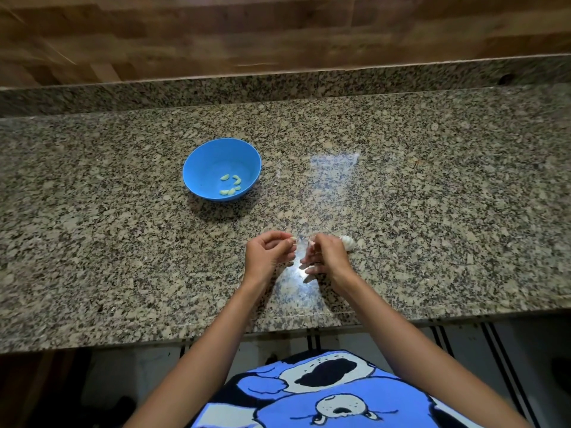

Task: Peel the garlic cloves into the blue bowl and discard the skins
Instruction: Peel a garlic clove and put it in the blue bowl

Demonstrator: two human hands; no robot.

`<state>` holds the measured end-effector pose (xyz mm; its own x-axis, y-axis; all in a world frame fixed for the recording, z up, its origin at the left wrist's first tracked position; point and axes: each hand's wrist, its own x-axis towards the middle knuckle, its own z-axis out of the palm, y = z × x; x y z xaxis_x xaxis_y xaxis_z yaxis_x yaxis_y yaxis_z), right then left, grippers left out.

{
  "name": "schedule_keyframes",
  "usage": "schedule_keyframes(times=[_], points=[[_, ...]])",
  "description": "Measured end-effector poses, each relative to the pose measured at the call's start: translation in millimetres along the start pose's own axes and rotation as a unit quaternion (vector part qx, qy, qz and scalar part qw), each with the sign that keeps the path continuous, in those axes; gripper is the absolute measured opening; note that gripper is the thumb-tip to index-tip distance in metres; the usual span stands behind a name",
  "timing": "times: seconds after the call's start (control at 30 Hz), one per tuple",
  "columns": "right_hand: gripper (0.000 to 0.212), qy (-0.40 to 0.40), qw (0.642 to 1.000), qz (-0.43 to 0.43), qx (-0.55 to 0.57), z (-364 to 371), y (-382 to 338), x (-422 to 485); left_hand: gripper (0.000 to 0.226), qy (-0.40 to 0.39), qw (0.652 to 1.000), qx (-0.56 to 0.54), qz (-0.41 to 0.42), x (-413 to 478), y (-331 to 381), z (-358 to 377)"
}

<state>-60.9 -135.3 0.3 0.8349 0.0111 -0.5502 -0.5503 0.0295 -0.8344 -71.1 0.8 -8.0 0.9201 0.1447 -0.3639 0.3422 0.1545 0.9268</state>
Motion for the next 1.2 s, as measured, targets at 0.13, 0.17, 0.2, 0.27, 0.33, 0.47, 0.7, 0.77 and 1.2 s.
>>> schedule_keyframes(times=[0.13,0.17,0.2,0.27,0.33,0.47,0.7,0.77,1.2], points=[[0.023,-0.019,1.000,0.000,0.000,1,-2,-2,0.013,-0.015,0.997,0.053,0.050,0,-1,-1],[0.021,-0.028,1.000,0.003,0.007,1,-3,-2,0.013,-0.016,0.997,0.056,0.057,0,-2,-2],[0.018,-0.036,0.999,0.008,0.019,1,-4,-2,0.014,-0.016,0.996,0.059,0.064,0,-2,-2],[0.015,-0.046,0.998,0.011,0.042,2,-4,-1,0.016,-0.020,0.994,0.070,0.080,0,-3,-3],[0.018,-0.053,0.997,0.011,0.056,2,-4,-1,0.018,-0.030,0.992,0.079,0.091,1,-3,-2],[0.018,-0.043,0.997,0.009,0.058,0,-3,1,0.017,-0.050,0.992,0.078,0.089,1,-2,-2],[0.012,-0.041,0.999,-0.018,0.011,1,-4,-1,0.024,-0.006,0.999,0.037,0.024,2,1,0],[0.008,-0.036,0.999,-0.025,0.006,2,-4,0,0.021,0.005,1.000,0.025,0.000,3,3,-1],[0.011,0.022,0.997,0.028,0.067,-11,-7,0,0.020,0.169,0.931,0.318,0.067,29,18,-69]])
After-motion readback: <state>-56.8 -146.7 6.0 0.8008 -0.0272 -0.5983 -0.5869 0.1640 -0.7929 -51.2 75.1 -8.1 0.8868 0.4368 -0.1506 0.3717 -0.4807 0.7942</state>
